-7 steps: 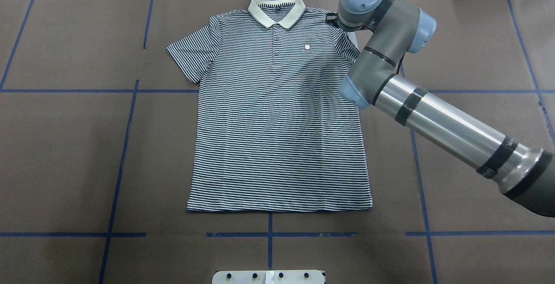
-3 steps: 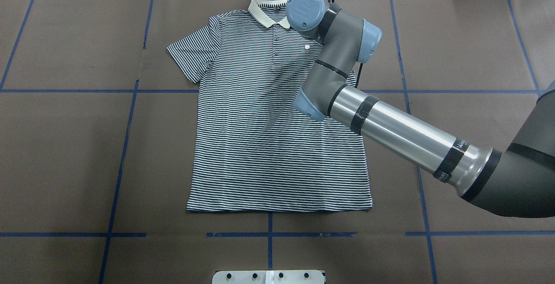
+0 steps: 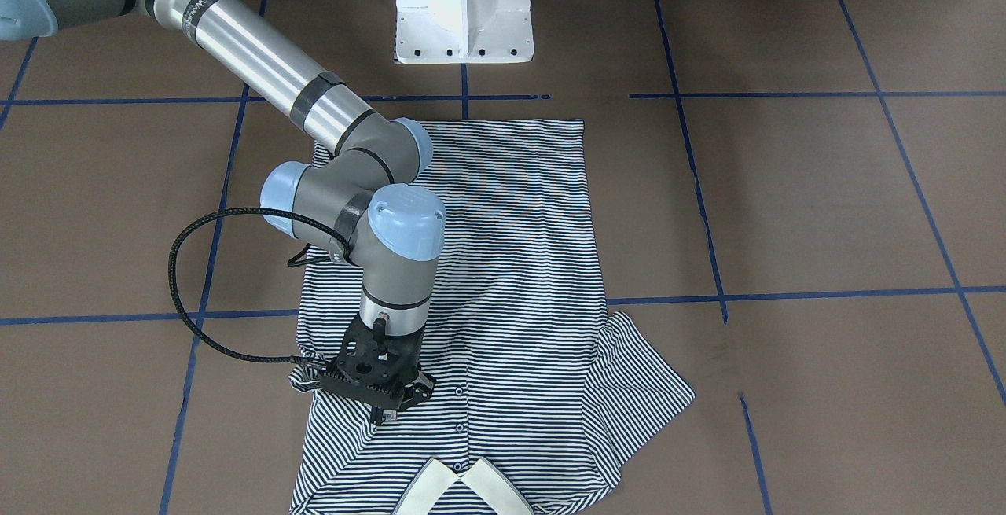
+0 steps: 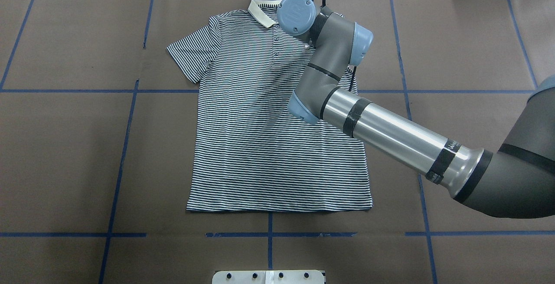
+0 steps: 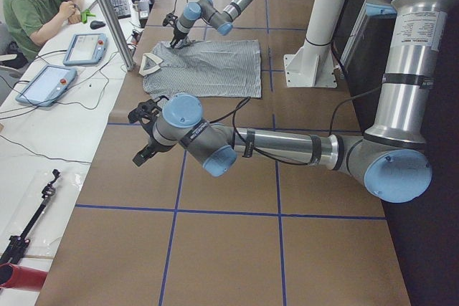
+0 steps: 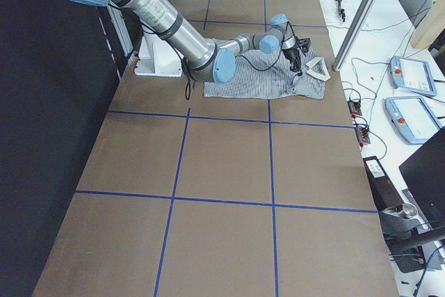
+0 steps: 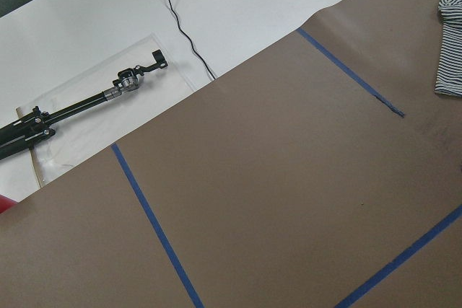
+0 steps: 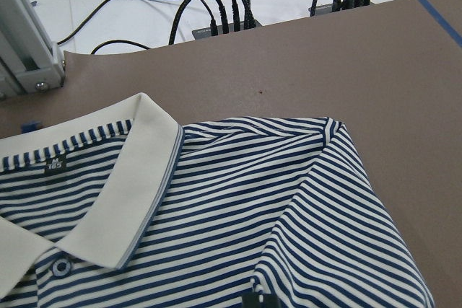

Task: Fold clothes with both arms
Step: 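Fold the sleeve nearest the right gripper inward onto the shirt body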

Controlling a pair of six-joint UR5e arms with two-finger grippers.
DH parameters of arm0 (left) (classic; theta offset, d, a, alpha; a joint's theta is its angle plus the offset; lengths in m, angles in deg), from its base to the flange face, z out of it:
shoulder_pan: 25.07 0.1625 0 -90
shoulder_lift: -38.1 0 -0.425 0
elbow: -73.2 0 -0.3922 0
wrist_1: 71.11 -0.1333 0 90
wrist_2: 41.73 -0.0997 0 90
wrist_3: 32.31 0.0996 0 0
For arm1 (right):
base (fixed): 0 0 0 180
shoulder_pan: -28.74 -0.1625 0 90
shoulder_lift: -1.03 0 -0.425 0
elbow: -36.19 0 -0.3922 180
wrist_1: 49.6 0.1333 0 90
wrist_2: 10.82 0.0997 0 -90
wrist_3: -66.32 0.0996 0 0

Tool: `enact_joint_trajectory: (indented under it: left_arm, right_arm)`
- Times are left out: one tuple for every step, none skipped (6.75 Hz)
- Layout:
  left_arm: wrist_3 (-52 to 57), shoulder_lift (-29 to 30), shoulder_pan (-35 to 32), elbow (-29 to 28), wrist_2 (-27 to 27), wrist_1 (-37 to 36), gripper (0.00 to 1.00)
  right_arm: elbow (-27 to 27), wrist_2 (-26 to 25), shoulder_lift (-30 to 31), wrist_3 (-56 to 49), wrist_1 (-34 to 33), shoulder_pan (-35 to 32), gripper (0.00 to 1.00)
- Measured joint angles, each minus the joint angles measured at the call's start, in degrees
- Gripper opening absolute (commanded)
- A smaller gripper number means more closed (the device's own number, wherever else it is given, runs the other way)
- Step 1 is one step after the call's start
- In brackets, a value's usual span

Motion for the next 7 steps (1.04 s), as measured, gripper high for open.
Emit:
enact_joint_trajectory:
  left_arm:
    - [0.01, -0.06, 0.03, 0.00, 0.00, 0.03, 1.00]
    - [0.01, -0.11, 0.04, 0.01, 0.02, 0.05, 1.00]
    - [0.01, -0.14, 0.05, 0.04, 0.06, 0.06, 1.00]
    - [0.03, -0.18, 0.05, 0.05, 0.06, 0.15, 1.00]
    - [0.13, -0.21, 0.05, 0.05, 0.03, 0.37, 1.00]
    - [0.16, -0.23, 0.06, -0.02, -0.01, 0.98, 1.00]
    - [0.02, -0.20, 0.25, -0.25, -0.10, 2.17, 1.00]
  right_arm:
    - [0.21, -0.50, -0.26, 0.40, 0.00, 0.35, 0.00]
    - [0.29, -0.81, -0.39, 0.57, 0.00, 0.61, 0.00]
    - [0.34, -0.92, -0.43, 0.63, 0.02, 0.79, 0.69]
    - [0.38, -0.93, -0.43, 0.46, 0.06, 0.89, 1.00]
    - [0.39, -0.86, -0.53, -0.63, 0.08, 0.91, 1.00]
    - [0.37, -0.35, -0.88, -3.02, 0.08, 0.78, 1.00]
    - [0.32, 1.59, -1.22, -6.47, 0.07, -0.11, 1.00]
